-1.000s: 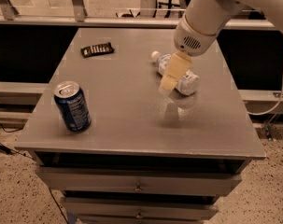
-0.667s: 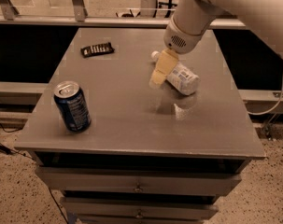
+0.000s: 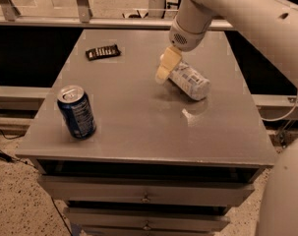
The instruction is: Place blue plastic bottle upright
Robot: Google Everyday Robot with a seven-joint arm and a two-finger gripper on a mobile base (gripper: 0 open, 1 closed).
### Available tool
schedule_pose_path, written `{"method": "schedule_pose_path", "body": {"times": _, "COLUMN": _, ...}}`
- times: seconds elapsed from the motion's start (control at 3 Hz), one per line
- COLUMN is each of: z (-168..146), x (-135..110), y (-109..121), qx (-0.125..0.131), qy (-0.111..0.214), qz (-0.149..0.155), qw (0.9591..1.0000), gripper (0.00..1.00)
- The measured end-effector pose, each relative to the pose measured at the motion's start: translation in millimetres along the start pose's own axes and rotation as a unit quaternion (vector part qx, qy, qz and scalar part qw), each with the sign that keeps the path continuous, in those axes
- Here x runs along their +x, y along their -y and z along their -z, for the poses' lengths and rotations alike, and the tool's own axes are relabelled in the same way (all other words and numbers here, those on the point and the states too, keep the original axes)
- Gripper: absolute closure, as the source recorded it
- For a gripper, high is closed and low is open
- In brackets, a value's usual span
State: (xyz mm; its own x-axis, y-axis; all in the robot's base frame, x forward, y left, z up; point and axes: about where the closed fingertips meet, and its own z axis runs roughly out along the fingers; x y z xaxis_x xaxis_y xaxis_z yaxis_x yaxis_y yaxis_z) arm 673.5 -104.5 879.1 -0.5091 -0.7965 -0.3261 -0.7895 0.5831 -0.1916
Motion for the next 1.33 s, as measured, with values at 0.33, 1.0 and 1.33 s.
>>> {"method": "schedule_pose_path", "body": {"times": 0.33, "z": -15.2, "x": 2.0, "y": 13.1, "qx": 0.012, "qy": -0.023, "qz": -0.03, "qw": 0.9992, "gripper": 0.0}}
{"method": "schedule_pose_path", "body": {"times": 1.0, "z": -32.7, "x": 13.8, "y": 23.1, "qx": 0.036, "qy": -0.069, "qz": -0.088, "qw": 0.9931, "gripper": 0.15}}
{"method": "schedule_pose_path", "body": {"times": 1.33, "z": -31.9, "x": 12.2, "y": 23.5, "qx": 0.041, "qy": -0.072, "qz": -0.098, "qw": 0.9918, "gripper": 0.38}}
